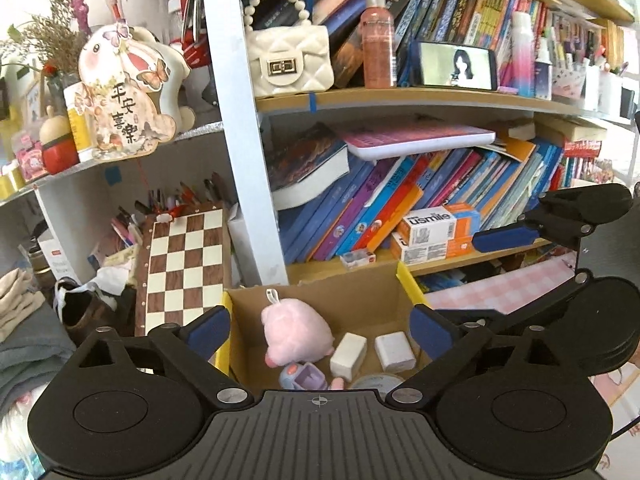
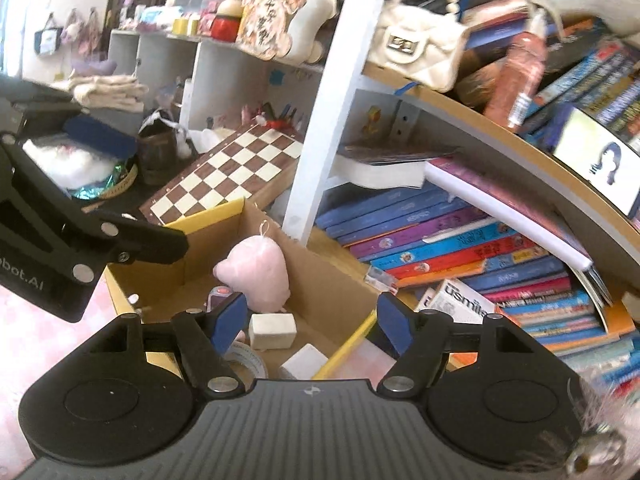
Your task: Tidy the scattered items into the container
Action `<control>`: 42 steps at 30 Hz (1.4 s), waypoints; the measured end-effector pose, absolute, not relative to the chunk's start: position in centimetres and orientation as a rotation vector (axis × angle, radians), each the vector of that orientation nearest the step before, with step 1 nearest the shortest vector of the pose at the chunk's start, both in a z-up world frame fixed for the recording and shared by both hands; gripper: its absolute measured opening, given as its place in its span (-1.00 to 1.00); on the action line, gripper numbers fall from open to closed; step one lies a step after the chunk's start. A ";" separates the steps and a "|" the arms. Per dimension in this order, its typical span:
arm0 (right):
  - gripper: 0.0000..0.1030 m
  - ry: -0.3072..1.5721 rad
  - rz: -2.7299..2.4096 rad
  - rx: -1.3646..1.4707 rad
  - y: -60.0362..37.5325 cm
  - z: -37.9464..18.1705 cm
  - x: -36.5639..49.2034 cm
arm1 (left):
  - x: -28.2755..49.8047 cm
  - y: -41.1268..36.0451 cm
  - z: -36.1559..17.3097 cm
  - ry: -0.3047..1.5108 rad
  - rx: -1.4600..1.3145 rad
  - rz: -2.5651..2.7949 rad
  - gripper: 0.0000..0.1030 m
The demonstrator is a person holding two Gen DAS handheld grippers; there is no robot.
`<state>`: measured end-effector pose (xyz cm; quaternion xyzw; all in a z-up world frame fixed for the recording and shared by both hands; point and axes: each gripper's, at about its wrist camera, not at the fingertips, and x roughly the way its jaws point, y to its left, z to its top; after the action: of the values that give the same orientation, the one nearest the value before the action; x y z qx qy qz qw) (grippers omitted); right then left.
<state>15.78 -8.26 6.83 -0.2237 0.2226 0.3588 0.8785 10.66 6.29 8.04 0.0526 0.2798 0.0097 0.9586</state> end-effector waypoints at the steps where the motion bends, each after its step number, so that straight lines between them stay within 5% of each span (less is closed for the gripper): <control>1: 0.37 0.466 0.743 -0.461 -8.6 6.9 15.4 | 10.3 6.1 8.0 0.567 0.108 0.016 0.91; 42: 0.36 0.749 0.339 -0.153 -22.4 -2.6 6.0 | 3.8 0.1 -0.2 0.736 0.133 -0.032 0.92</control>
<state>5.95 -22.38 -2.62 -0.0745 0.3637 0.1646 0.9138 3.82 0.14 -0.21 0.0651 0.3596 -0.0154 0.9307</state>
